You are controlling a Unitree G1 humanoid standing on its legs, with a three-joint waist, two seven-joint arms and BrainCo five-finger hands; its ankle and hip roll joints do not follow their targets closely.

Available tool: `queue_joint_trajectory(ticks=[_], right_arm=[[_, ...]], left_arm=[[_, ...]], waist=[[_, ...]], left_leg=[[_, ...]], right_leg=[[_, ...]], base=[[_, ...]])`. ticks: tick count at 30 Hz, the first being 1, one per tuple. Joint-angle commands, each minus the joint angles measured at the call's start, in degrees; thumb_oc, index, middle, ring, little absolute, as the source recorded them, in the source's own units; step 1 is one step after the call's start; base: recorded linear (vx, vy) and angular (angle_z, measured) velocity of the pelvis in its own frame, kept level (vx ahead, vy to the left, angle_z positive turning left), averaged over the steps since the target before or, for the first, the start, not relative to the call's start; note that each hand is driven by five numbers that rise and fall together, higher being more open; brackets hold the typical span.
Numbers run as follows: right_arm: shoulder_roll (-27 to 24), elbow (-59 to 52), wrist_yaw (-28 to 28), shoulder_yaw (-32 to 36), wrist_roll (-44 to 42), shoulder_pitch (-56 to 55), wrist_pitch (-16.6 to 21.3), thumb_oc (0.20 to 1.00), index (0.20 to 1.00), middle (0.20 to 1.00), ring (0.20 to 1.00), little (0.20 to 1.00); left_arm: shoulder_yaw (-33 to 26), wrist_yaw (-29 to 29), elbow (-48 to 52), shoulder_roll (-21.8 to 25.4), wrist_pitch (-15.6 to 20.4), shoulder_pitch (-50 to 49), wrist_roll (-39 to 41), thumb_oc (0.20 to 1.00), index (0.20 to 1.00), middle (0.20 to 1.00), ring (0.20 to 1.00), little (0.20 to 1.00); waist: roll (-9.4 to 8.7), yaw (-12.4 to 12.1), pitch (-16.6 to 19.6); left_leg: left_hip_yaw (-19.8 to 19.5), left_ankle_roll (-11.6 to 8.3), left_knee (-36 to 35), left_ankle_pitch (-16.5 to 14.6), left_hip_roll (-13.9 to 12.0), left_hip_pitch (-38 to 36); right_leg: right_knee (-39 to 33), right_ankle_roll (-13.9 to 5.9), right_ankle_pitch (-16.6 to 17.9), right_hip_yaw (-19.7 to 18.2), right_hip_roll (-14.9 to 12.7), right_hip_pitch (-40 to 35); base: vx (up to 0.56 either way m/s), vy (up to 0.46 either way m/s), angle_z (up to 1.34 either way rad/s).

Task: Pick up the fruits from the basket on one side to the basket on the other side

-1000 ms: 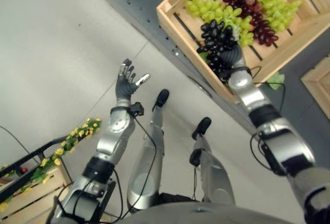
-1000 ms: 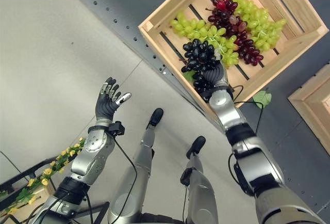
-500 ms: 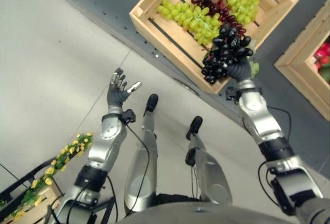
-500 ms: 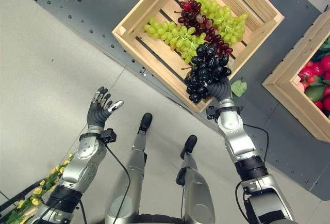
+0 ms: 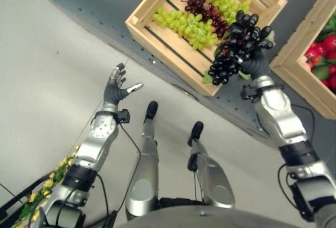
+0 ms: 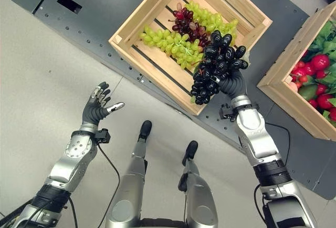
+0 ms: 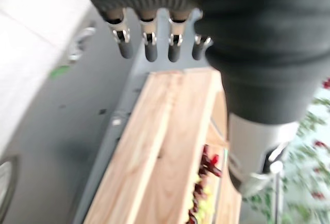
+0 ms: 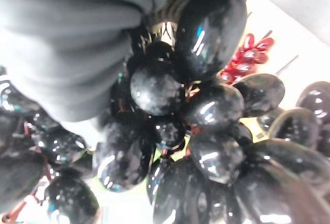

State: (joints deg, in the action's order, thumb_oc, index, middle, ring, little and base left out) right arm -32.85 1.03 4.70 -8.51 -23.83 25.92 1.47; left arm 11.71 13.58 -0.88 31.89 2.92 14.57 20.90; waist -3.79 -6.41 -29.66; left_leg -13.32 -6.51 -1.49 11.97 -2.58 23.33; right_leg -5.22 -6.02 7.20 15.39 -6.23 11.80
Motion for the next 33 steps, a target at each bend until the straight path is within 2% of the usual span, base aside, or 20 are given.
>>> queue_joint_trajectory(ticks=[1, 13, 19, 25, 33], right_arm=[[-1.54, -3.66, -1.53, -5.22, -3.37, 6.33, 2.94, 0.200, 0.200, 0.200, 0.200, 0.200], [3.43, 3.92, -3.04, -16.49, -6.78, 17.13, 0.49, 0.200, 0.200, 0.200, 0.200, 0.200], [7.45, 8.68, -3.27, -21.93, -7.70, 22.02, -0.71, 0.200, 0.200, 0.200, 0.200, 0.200], [9.14, 11.58, -2.91, -24.11, -8.16, 23.75, -1.23, 0.200, 0.200, 0.200, 0.200, 0.200], [11.27, 13.20, -3.50, -26.11, -9.14, 22.47, -1.80, 0.200, 0.200, 0.200, 0.200, 0.200]], left_arm=[[0.22, -1.19, 2.34, 1.03, 2.28, 1.48, -2.31, 1.000, 1.000, 1.000, 1.000, 1.000], [7.00, -2.64, -0.93, 2.28, 2.87, 9.67, 1.77, 1.000, 1.000, 1.000, 1.000, 1.000], [13.71, -3.08, -5.13, 3.37, 2.45, 17.98, 1.40, 1.000, 1.000, 1.000, 1.000, 1.000], [18.22, -4.19, -7.94, 2.90, 2.06, 21.79, 2.68, 1.000, 1.000, 1.000, 1.000, 1.000], [24.55, -7.16, -11.97, 1.13, 0.78, 24.59, 8.76, 1.000, 1.000, 1.000, 1.000, 1.000]], waist=[[-1.64, 0.84, 7.98], [-0.33, 0.96, 11.63], [0.71, 1.12, 13.88], [1.36, 1.35, 15.03], [2.67, 2.30, 16.88]], left_leg=[[3.44, 3.56, -3.51, -3.70, 3.15, -3.27], [4.45, 4.71, -3.51, -4.97, 3.44, -7.42], [4.20, 4.91, -3.51, -5.07, 3.51, -8.79], [4.05, 4.95, -3.51, -5.03, 3.45, -9.24], [4.08, 5.10, -3.51, -4.91, 3.31, -9.76]], right_leg=[[7.75, -1.69, -7.84, -1.42, -2.44, -0.17], [10.09, -1.72, -9.12, -2.41, -2.98, -2.32], [11.27, -1.78, -10.01, -2.56, -3.16, -3.27], [11.41, -1.74, -10.19, -2.59, -3.15, -3.79], [12.23, -1.52, -10.59, -3.14, -3.12, -3.97]], base=[[0.02, 0.012, -0.04], [0.03, 0.019, -0.05], [0.01, 0.001, -0.03], [0.00, 0.000, 0.00], [0.00, 0.000, 0.00]])
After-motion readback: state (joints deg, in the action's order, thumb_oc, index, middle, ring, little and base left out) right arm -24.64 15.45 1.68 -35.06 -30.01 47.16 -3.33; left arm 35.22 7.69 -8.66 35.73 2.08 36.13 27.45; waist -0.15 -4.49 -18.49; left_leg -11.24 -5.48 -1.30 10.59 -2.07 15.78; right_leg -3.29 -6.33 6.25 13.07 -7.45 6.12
